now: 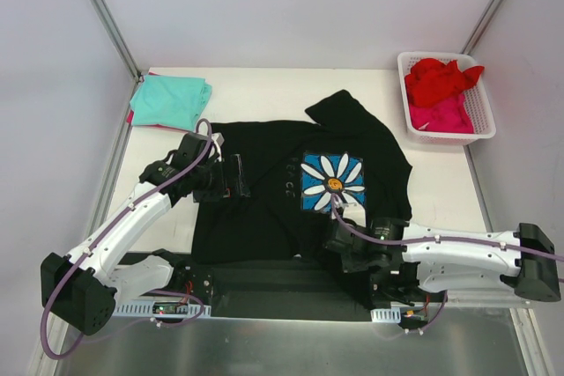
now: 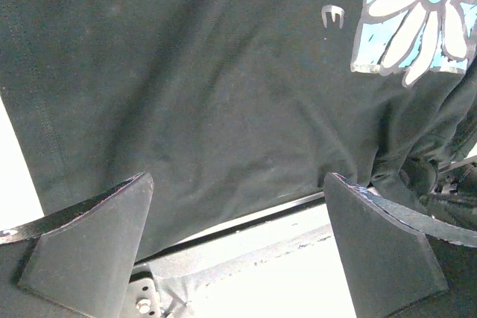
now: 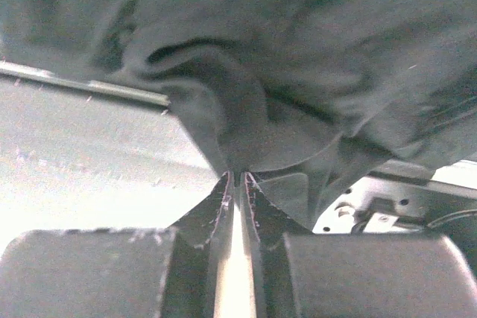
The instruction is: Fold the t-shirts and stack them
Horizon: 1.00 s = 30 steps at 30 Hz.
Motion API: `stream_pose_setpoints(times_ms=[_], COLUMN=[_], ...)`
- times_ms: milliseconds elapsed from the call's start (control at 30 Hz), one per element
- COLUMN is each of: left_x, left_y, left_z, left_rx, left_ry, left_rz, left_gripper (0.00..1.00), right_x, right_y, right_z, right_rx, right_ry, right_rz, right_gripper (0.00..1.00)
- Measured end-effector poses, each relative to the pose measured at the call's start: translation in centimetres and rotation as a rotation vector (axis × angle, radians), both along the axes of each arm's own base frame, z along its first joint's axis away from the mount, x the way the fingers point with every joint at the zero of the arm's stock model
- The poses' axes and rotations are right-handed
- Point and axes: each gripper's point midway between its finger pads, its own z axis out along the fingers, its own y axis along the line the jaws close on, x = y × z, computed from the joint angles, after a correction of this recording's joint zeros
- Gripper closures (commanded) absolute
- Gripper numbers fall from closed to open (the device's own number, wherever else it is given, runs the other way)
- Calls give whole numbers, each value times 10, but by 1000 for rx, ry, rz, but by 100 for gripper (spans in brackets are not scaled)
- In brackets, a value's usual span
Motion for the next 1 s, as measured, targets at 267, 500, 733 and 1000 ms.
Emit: stream_pose_setpoints(times_ms=[267, 500, 733, 1000], left_x=[-1, -3, -4, 1], left_y=[-1, -2, -2, -4], left_z=[0, -1, 1, 3], left_rx=[1, 4, 7, 20], left_ry=[1, 6, 4, 2], left_rz=[-3, -9, -13, -9], left_gripper=[1, 1, 1, 1], right_x=[-54, -100, -120, -60], right_y=[37, 76, 93, 76], right_z=[7, -2, 4, 78], right_rx=[53, -7, -46, 90], right_ry=[49, 88, 80, -87], right_rz=[165, 268, 303, 145], right_gripper=[92, 83, 55, 53])
